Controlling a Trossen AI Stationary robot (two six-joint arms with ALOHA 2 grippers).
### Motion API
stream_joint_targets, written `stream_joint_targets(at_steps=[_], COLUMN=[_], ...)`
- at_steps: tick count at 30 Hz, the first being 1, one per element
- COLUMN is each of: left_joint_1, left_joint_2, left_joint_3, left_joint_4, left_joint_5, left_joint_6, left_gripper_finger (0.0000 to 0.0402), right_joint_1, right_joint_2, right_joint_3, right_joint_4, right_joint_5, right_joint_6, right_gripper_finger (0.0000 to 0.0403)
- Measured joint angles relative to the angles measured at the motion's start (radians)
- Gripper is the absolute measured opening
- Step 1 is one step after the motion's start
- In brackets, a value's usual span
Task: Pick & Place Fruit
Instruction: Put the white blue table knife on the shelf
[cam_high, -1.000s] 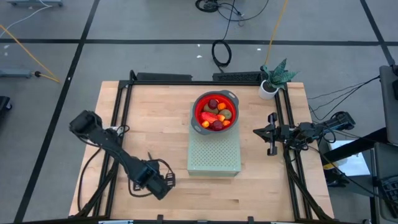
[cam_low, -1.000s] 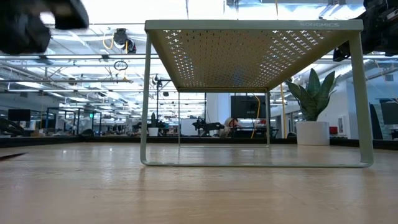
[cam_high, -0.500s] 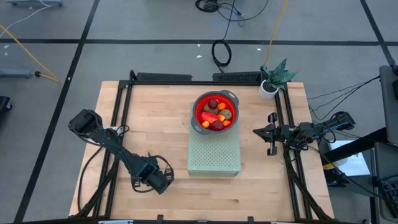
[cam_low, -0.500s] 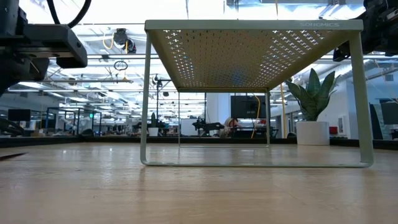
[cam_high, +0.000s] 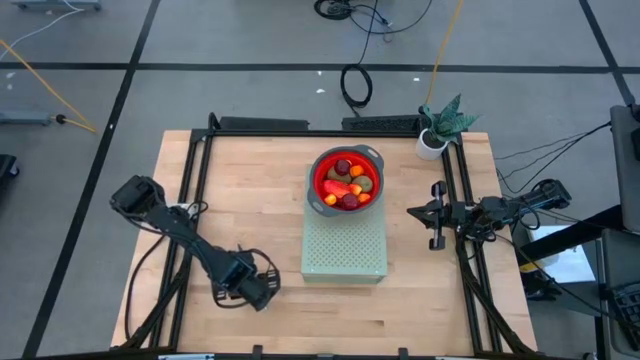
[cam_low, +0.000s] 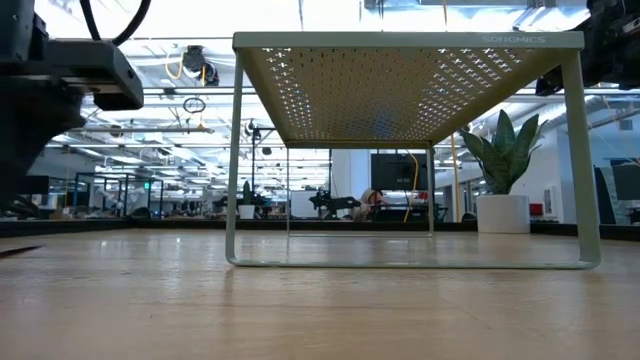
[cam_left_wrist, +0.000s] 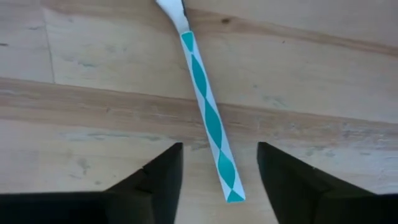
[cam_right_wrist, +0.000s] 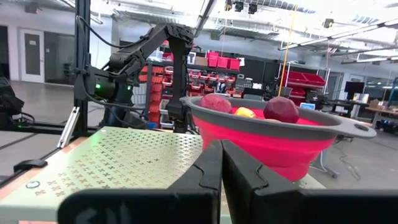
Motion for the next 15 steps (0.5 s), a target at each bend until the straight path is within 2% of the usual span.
stream_joint_targets(at_steps=[4,7,15], left_joint_1=[0.01,0.013,0.017], left_joint_2=[0.012,0.035,0.111], left_joint_3=[0.0,0.0,0.004], left_joint_4=[0.001,0.01,0.091], left_joint_5=[0.0,0.0,0.04], left_joint_6=[0.001,0.003,0.003], left_gripper_finger=[0.0235,0.0244,0.0223], right_joint_1=[0.0,0.0,0.0], right_joint_2=[0.0,0.0,0.0], right_joint_3=[0.0,0.0,0.0], right_joint_4=[0.0,0.0,0.0], right_joint_5=[0.0,0.0,0.0], right_joint_6=[-0.01,-0.008,-0.007], right_gripper_finger=[0.0,0.0,0.0])
